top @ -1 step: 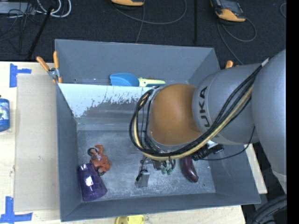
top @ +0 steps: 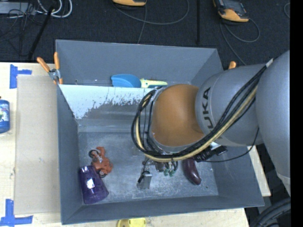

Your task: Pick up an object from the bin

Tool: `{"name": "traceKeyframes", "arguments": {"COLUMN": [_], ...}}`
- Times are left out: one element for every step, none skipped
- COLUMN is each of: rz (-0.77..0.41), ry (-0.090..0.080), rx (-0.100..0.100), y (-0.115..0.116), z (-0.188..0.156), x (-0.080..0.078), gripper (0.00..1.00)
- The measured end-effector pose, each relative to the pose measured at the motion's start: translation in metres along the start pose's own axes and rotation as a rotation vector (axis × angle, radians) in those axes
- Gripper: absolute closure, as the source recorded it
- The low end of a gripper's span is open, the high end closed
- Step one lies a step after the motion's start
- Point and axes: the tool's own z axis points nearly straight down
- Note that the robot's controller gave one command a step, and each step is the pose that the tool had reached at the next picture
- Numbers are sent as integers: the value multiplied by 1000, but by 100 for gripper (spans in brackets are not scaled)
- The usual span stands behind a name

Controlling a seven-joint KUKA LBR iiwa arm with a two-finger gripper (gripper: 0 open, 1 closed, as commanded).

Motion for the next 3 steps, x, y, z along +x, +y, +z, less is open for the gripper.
{"name": "traceKeyframes", "arguments": {"rz": [-51, -85, -119], "ry": [-7, -7, -8], "rx": [1, 0, -3], "y": [6, 65, 81], "z": [2, 26, 35], "x": [12, -26, -49], "gripper": [0, 0, 0]}}
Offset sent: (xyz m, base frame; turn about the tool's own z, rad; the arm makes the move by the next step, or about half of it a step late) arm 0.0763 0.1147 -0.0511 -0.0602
